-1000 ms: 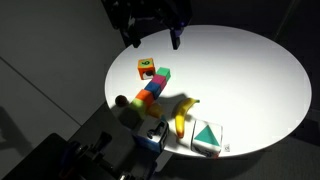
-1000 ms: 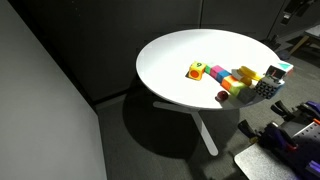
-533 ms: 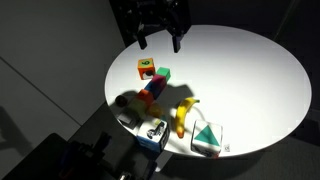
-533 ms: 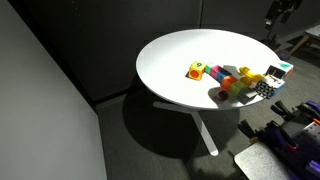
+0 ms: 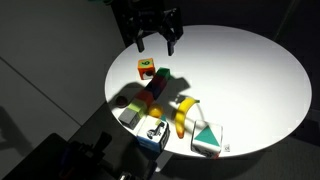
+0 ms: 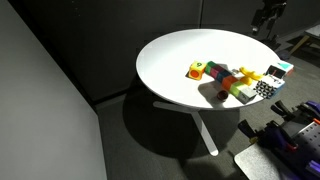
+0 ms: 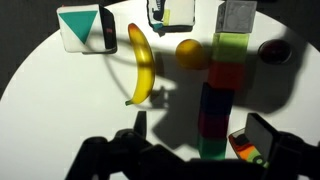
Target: Place the green block on the pink block
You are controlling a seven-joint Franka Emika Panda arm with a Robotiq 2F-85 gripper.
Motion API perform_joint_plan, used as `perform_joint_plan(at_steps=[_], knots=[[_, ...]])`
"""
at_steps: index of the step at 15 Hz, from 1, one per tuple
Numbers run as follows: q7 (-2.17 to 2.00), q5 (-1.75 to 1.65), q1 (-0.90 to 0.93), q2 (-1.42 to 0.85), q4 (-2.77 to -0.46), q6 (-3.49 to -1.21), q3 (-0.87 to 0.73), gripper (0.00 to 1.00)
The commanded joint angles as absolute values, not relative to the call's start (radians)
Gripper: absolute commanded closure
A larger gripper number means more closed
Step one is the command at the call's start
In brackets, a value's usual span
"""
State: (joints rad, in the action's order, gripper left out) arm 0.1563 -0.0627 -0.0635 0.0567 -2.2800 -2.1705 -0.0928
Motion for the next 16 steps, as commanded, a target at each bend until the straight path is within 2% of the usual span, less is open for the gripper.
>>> perform_joint_plan(at_steps=[1, 16], knots=[[0.156, -0.062, -0.068, 0.054, -2.279, -2.168, -0.088, 0.00], [0.150, -0.057, -0.059, 0.010, -2.241, -2.178, -0.074, 0.00]])
